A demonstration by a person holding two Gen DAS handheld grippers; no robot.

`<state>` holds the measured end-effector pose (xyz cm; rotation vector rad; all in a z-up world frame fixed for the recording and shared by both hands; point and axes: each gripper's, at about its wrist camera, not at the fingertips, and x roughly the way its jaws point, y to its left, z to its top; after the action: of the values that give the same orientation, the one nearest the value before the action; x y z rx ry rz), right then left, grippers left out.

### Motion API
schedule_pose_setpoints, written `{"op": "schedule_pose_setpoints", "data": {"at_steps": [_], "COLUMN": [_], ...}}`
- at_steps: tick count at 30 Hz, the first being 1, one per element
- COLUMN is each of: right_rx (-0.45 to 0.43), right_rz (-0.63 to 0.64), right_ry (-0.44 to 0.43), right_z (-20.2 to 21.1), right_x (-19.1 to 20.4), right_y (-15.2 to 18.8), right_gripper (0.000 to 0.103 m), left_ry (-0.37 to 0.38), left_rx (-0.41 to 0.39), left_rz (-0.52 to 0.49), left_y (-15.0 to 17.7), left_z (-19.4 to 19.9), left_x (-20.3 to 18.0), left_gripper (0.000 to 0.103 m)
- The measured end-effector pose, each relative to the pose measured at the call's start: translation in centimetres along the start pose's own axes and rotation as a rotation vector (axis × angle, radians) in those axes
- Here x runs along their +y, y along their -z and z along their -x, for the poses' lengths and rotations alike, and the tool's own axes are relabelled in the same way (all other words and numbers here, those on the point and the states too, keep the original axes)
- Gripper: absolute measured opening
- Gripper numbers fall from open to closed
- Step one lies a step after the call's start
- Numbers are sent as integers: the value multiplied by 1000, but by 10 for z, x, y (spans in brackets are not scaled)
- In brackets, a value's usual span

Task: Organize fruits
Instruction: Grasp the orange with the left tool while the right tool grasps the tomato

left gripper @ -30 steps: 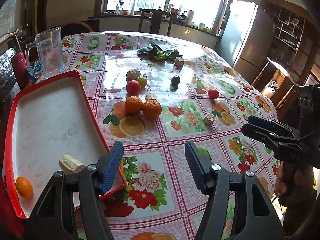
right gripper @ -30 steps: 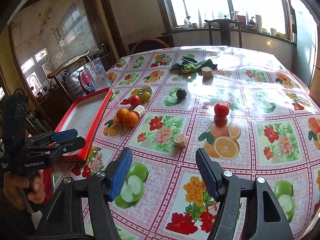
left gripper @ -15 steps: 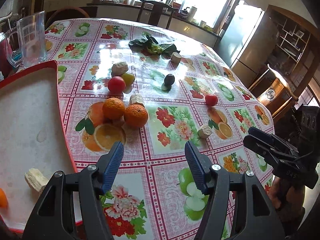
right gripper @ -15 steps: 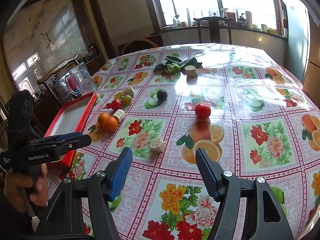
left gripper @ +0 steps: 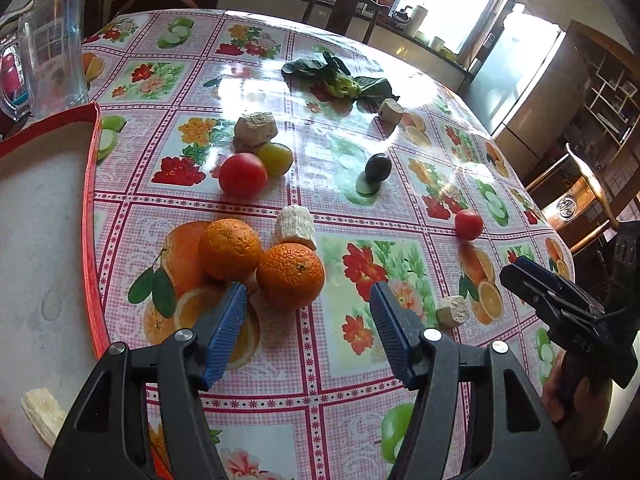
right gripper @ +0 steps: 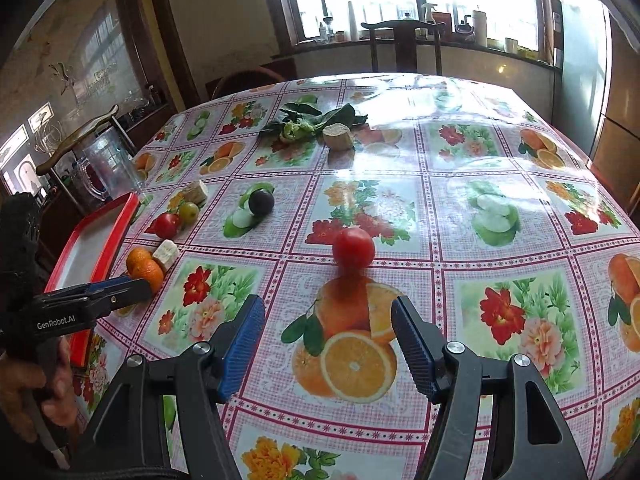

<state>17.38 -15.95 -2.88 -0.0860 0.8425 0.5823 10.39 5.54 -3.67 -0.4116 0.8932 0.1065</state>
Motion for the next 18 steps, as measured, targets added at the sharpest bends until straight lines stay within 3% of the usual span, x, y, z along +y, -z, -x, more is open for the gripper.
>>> {"op": "schedule_pose_setpoints", "data": {"at_steps": [4, 8, 11, 13, 18], "right_rx": [11, 31, 35, 33, 25], "right_rz": [-31, -37, -19, -13, -29], "right_ry": [13, 14, 34, 40, 16], "right_z": [-21, -43, -54, -55, -45], "right_x": [-12, -15, -12, -11, -9], "right_y": [-12, -20, -23, -24, -18], "right_gripper": [67, 66, 54, 34, 31], "left_ry": [-16, -36, -39, -20, 0], "left_rx": [-13, -23, -33, -30, -21], "left_rz": [-20, -61, -60, -52, -51], "left_y": [-2, -3, -4, -6, -4], "left_z": [-8, -15, -17, -16, -13], "left_x": [-4, -12, -9, -6, -5], "left_gripper": [63, 52, 34, 33, 33]}}
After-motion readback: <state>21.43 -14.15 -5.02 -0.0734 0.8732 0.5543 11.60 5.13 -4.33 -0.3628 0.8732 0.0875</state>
